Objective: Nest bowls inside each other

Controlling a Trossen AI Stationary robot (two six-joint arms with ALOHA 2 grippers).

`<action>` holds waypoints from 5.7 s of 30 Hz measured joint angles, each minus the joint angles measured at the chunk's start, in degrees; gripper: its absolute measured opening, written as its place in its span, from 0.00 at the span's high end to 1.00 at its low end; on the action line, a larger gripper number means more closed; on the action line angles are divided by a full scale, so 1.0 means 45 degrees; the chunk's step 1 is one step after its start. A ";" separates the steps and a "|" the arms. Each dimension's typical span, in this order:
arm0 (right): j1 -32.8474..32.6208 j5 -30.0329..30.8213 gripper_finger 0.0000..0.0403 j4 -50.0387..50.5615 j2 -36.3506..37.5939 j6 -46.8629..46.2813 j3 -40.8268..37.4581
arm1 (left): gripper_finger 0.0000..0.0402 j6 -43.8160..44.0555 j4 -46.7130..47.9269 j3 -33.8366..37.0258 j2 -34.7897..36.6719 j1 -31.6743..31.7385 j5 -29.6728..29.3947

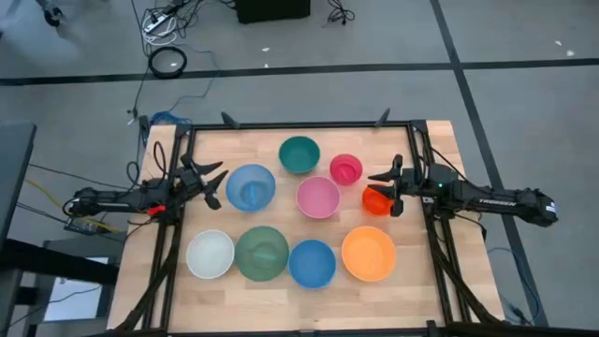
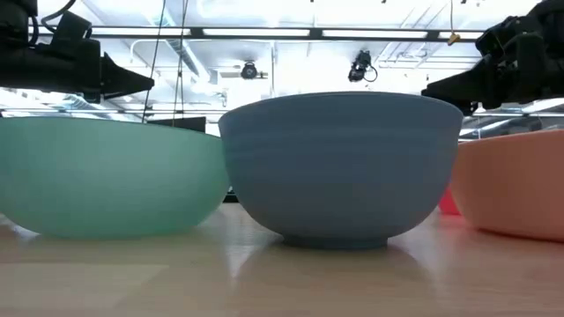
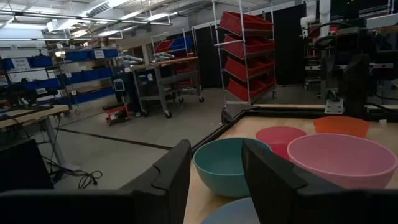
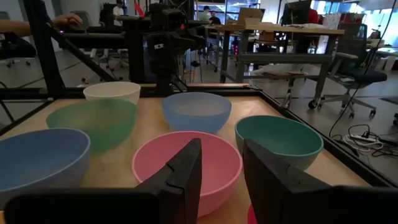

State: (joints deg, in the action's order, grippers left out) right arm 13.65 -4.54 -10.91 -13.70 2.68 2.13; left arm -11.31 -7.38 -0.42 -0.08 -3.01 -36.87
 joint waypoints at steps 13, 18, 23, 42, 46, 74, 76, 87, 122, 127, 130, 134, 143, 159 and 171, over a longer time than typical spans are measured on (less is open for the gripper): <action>-0.0001 0.0000 0.74 0.0003 -0.0003 0.0001 0.0000 | 0.62 0.0000 0.0000 -0.0002 -0.0002 0.0000 0.0001; -0.0003 0.0000 0.74 0.0000 -0.0003 0.0000 0.0000 | 0.62 -0.0001 0.0000 0.0002 0.0000 0.0001 0.0002; 0.0001 0.0000 0.74 0.0002 0.0001 0.0002 0.0000 | 0.62 0.0004 0.0000 0.0001 0.0001 0.0004 0.0002; 0.0000 0.0000 0.74 -0.0001 -0.0004 0.0005 0.0000 | 0.62 0.0001 0.0000 0.0000 0.0001 0.0002 0.0000; -0.0001 0.0000 0.74 -0.0033 -0.0004 0.0078 -0.0005 | 0.62 0.0000 -0.0010 0.0002 0.0000 0.0004 0.0002; 0.0020 0.3355 0.74 -0.6171 -0.0016 -0.0675 0.0005 | 0.62 0.5383 -0.4464 0.0002 -0.0004 0.0000 -0.0119; 0.0020 0.3938 0.74 -0.5576 -0.0089 -0.0630 0.0106 | 0.62 0.5265 -0.4462 -0.0014 -0.0004 0.0005 -0.0029; 0.0044 0.5110 0.77 0.3291 -0.3183 -0.0894 0.5549 | 0.62 0.3255 -0.2642 -0.1392 -0.1477 0.0000 -0.0333; -0.2928 0.9491 0.77 0.7489 -1.0493 -0.3225 1.1016 | 0.62 0.4926 -0.0704 -0.5520 -0.7847 0.0009 -0.2310; -0.2928 0.9486 0.77 0.7489 -1.0495 -0.3235 1.1016 | 0.62 0.5806 -0.0616 -0.5515 -0.7834 0.0038 -0.3606; -0.2924 0.9481 0.77 0.7491 -1.0491 -0.3279 1.1016 | 0.62 0.6407 -0.0475 -0.5515 -0.7875 0.0015 -0.3357; -0.2923 0.9463 0.77 0.7494 -1.0491 -0.3264 1.1016 | 0.62 0.6719 0.0795 -0.5515 -0.7881 0.0033 -0.2677; -0.2923 1.0268 0.78 0.7534 -1.0491 -0.2906 1.1016 | 0.77 0.8262 0.6719 -0.7188 -0.9203 0.0310 -0.0760; -0.2811 1.0083 0.75 0.7794 -1.0491 -0.2911 1.1011 | 0.59 0.9092 1.5015 -1.0693 -1.3804 0.2740 0.2490; -0.2811 1.0066 0.54 0.7790 -1.0491 -0.3026 1.1011 | 0.50 1.0286 1.3673 -1.0698 -1.5765 0.4298 0.4276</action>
State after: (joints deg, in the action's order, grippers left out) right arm 0.99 40.76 24.14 -60.90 -10.94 51.68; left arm 34.98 54.15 -48.56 -71.02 16.34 -17.63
